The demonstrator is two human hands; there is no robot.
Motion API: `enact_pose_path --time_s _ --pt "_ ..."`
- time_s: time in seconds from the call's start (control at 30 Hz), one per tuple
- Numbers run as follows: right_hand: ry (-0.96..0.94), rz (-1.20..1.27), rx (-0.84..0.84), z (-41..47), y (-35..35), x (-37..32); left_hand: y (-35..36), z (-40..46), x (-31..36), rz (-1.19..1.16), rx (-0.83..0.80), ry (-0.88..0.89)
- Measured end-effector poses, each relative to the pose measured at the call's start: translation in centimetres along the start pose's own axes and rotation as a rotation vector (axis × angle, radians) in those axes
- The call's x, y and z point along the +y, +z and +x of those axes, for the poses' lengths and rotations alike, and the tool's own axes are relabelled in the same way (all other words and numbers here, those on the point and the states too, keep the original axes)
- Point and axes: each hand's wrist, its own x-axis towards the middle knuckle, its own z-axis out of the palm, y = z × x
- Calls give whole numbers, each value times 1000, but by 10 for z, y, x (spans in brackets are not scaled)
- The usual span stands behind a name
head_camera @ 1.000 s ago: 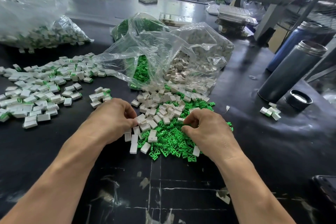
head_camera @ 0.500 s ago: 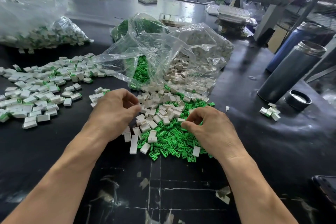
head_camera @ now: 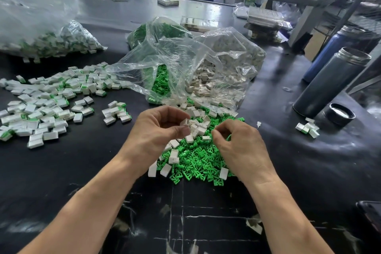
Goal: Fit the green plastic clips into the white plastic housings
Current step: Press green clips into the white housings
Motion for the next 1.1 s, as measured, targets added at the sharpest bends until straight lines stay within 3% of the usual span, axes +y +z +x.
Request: enact_pose_path --time_s 0.1,0.2,0.33,1.1 --pt "23 354 96 0 2 -2 5 -1 -2 35 -16 20" --pt "75 798 27 -3 6 -8 10 -1 -4 110 -20 42" --pt "116 981 -24 -5 13 -16 13 -2 -7 121 -45 63" --pt "-52 727 20 -5 15 -9 15 -3 -10 -11 6 58"
